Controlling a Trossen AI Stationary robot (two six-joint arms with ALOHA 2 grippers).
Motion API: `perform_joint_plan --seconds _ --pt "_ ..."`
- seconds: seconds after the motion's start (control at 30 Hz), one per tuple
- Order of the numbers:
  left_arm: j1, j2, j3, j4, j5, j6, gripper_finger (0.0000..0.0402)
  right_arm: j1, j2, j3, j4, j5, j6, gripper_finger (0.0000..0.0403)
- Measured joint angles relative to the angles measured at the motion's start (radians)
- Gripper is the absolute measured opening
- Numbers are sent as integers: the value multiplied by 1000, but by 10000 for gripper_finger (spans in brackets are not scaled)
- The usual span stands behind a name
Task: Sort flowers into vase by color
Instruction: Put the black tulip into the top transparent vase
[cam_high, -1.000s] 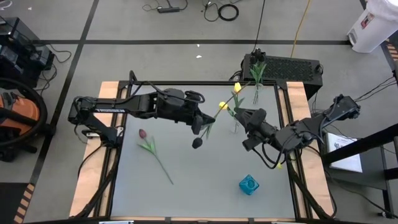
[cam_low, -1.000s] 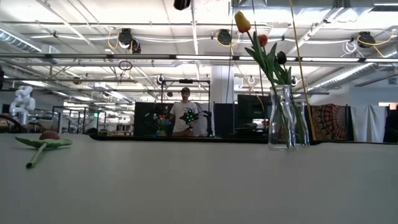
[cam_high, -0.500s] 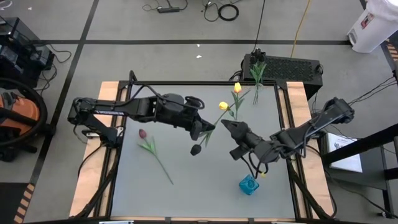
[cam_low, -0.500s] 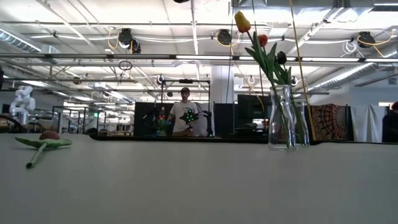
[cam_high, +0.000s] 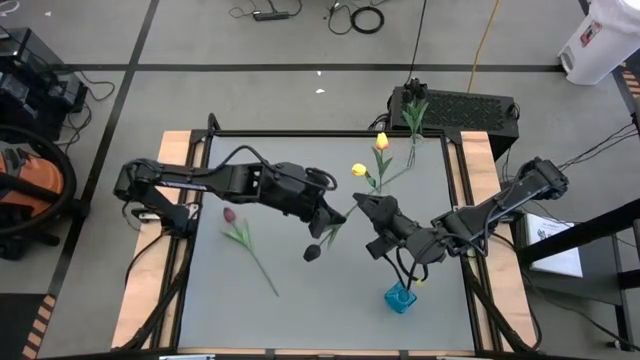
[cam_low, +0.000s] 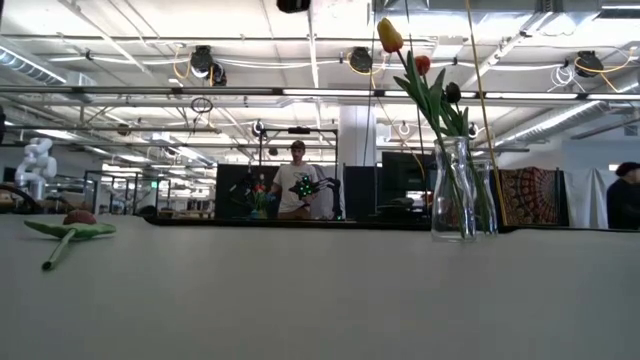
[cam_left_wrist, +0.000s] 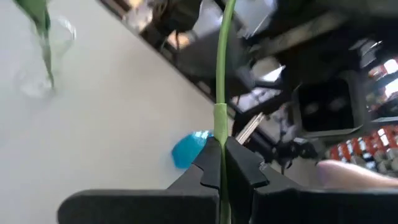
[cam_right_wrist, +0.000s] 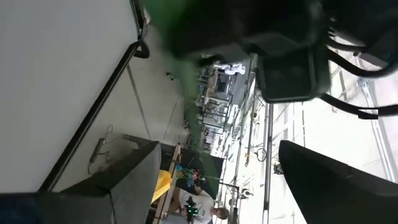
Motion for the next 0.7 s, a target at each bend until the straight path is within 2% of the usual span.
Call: perform_joint_plan --seconds 0.7 --pt "-3 20 1 52 31 1 8 0 0 0 -8 -5 107 318"
